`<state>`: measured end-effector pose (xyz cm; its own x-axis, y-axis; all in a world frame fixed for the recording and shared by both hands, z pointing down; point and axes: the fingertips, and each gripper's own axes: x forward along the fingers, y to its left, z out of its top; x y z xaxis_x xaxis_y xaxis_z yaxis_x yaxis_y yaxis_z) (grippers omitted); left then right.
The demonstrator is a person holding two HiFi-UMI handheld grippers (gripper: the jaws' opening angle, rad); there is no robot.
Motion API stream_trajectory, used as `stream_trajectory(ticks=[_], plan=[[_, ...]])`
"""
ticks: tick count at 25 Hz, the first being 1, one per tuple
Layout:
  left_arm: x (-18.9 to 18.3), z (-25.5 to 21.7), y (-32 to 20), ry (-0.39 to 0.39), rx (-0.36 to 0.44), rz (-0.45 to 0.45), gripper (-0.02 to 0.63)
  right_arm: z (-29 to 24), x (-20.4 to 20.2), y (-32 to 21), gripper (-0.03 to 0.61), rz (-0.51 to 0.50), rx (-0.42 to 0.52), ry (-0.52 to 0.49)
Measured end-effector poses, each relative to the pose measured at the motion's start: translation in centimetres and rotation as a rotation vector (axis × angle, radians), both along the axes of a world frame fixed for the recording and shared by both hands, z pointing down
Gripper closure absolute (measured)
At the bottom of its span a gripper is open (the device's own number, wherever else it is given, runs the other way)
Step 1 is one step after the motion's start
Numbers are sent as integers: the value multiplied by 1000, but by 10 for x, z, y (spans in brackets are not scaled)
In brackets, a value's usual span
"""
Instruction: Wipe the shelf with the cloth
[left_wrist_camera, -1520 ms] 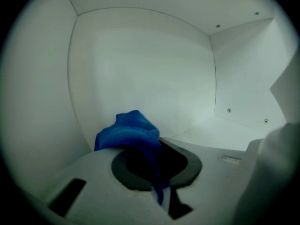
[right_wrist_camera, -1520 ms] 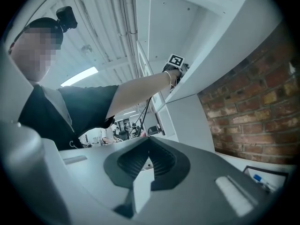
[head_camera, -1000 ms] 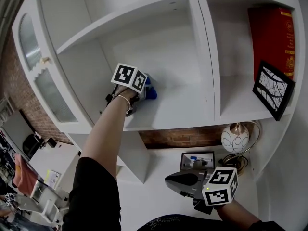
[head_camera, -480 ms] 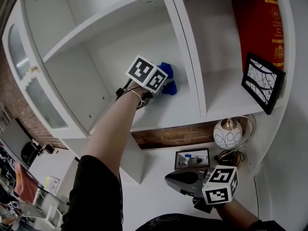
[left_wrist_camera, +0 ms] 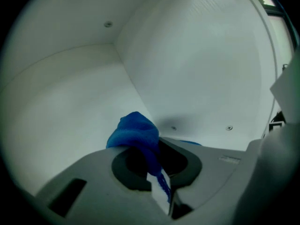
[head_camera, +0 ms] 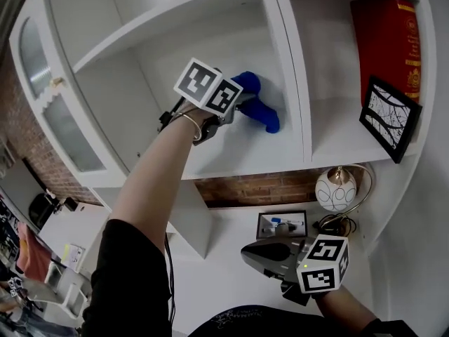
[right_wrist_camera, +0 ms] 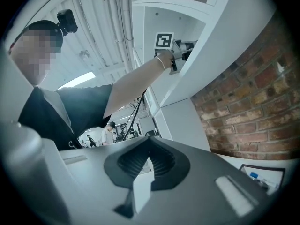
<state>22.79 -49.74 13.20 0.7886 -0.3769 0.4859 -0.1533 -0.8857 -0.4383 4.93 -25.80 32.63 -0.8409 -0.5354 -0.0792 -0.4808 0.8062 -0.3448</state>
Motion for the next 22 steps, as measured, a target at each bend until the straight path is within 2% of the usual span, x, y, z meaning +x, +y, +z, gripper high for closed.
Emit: stream_trajectory(ticks=[5,8,11,13,17,22], plan=[[-104,-22,-40,86,-101,-292,583,-12,-35,7,570,-82,25,8],[-158,-26,-62,183,-162,-451,583,-17,-59,13,569,-137,43,17],[-193,-23,-81,316,-201,-602,586,-16,-74,20,571,-172,49,25],[-202,-17,-89,342,-189,-672,588,-16,-76,21,571,-169,49,24],[-194,4,-95,247,-157,-710,588,-17,-67,20,571,-135,48,4],[-196,34,-105,46,-186,-728,586,-12,-44,17,569,-79,40,-4]])
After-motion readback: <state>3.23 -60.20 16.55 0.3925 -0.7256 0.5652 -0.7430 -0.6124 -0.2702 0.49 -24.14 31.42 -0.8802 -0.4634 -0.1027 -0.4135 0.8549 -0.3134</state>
